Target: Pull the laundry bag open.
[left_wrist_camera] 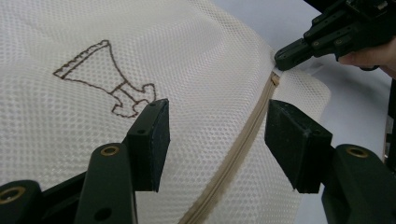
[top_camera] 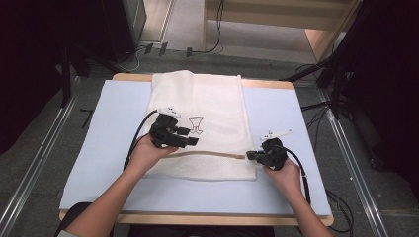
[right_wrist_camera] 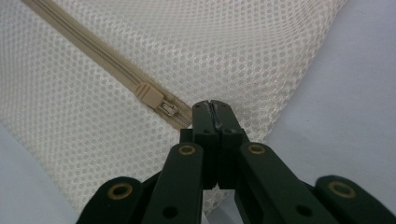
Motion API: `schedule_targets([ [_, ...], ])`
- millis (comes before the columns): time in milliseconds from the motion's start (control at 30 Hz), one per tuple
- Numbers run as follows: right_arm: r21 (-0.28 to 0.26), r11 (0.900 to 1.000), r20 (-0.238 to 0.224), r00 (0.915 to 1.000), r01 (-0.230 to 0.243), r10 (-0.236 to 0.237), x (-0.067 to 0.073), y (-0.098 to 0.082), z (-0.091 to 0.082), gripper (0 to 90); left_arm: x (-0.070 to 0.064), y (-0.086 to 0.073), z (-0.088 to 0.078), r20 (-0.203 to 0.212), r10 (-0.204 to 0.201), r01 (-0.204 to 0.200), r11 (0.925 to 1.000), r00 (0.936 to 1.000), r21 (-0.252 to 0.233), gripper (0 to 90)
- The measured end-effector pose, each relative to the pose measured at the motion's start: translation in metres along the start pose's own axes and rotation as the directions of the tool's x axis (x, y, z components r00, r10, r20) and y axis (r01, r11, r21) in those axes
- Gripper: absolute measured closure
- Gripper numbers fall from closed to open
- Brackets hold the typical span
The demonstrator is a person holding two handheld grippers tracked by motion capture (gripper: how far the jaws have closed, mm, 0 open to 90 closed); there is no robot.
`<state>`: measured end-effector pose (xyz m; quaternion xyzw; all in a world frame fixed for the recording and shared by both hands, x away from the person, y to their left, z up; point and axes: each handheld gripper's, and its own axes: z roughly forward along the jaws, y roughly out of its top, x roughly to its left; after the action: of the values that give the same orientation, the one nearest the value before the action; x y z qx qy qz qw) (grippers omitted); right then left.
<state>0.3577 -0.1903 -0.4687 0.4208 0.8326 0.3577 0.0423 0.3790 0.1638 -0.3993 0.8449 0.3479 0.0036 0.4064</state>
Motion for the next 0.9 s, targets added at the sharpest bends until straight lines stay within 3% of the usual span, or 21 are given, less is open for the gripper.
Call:
schedule_targets([
  [200, -0.016, 0.999, 0.006, 0.9994, 0.035, -0.035, 0.0, -0.002, 0.001, 90.0, -0.01, 0.004, 0.014, 0.029, 0.008, -0.009, 0.9997, 0.9995, 0.024, 41.2],
  [267, -0.021, 1.0, 0.001, 0.9998, 0.02, -0.02, 0.0, -0.004, 0.001, 90.0, -0.012, 0.005, 0.018, 0.042, -0.01, 0.009, 0.9996, 0.9991, 0.027, 42.3],
  [333, -0.025, 0.999, 0.006, 0.9994, 0.035, -0.035, 0.0, -0.004, 0.001, 90.0, -0.014, 0.007, 0.022, 0.058, -0.031, 0.03, 0.9992, 0.9979, 0.025, 43.4],
  [900, -0.023, 1.0, 0.009, 0.9999, 0.013, -0.013, 0.001, -0.004, 0.001, 90.0, -0.041, 0.015, 0.054, 0.073, 0.022, -0.028, 0.9968, 0.9971, 0.074, 56.1],
])
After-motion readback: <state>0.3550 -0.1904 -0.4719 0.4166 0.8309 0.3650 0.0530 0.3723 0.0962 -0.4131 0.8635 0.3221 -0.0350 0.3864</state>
